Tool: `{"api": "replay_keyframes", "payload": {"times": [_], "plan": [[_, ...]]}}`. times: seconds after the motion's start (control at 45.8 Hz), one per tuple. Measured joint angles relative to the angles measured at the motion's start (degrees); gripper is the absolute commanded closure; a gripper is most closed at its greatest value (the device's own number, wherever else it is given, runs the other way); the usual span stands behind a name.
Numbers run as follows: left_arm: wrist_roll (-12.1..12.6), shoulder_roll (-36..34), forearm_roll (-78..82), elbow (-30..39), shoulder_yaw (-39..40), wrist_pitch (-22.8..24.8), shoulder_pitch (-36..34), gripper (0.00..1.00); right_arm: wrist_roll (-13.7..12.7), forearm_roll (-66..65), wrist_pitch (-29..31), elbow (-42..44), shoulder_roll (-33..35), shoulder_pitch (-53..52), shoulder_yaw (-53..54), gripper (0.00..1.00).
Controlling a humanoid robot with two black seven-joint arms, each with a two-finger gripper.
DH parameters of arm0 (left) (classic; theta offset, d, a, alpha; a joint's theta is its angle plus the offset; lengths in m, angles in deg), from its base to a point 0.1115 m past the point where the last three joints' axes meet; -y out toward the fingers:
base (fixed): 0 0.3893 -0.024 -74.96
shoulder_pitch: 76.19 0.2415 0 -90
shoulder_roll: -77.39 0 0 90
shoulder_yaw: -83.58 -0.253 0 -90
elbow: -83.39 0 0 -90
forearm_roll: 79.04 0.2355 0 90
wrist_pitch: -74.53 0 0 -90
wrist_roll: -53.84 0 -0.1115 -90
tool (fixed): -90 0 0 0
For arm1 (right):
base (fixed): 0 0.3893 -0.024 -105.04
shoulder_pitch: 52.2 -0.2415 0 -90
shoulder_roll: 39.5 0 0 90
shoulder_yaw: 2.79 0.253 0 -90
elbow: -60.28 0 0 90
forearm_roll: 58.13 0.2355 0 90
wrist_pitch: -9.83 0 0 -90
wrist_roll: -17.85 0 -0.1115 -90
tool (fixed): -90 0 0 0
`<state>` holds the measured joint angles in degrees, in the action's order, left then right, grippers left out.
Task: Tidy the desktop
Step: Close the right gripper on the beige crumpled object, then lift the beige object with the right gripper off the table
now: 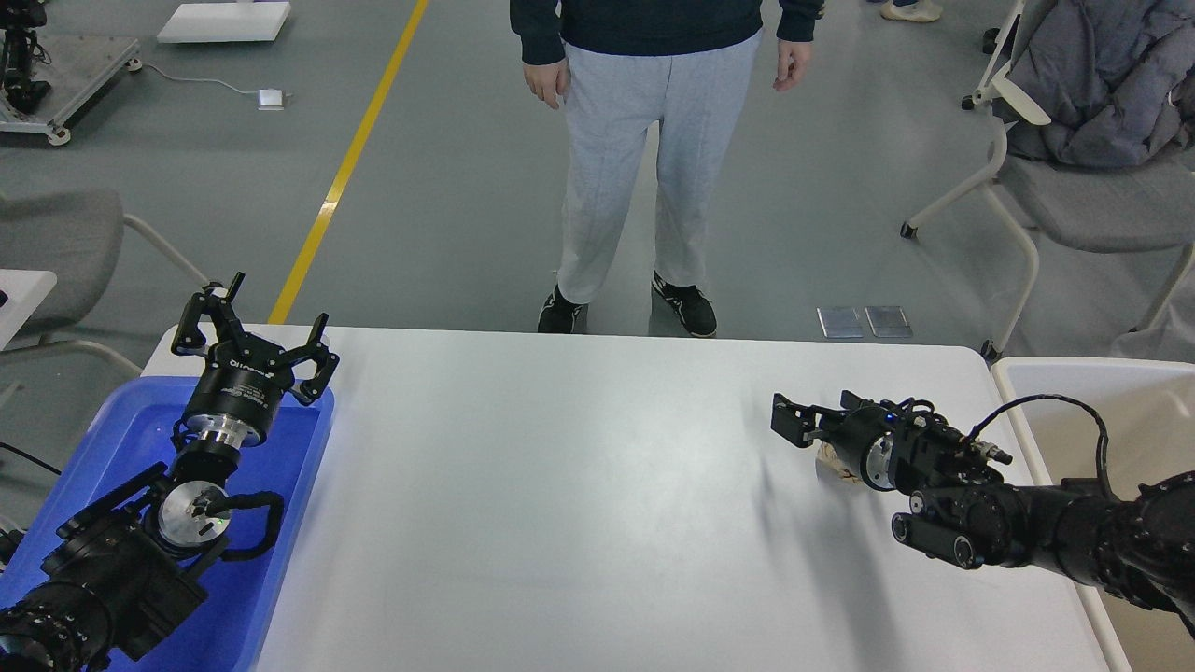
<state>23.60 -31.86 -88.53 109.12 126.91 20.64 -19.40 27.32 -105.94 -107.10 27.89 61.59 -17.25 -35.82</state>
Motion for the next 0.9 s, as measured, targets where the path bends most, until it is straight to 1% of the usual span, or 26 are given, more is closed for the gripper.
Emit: {"api": "replay_keyframes", "payload": {"times": [0.35,0.546,0.896], "plan": [[0.00,0.00,0.00,0.00,-0.01,0.00,0.00,0.00,0.79,-0.20,-0.16,5.70,-0.74,2.34,-0.38,0.01],[0.00,0.00,0.00,0.00,0.00,0.00,0.00,0.00,1.97,-0.01,0.27,8.18,-0.82,3.83,-0.45,0.01],[0.00,0.00,0.00,0.00,0.00,0.00,0.00,0.00,2.75,0.84,3.80,6.14,0.17,4.68,1.07,0.01]]}}
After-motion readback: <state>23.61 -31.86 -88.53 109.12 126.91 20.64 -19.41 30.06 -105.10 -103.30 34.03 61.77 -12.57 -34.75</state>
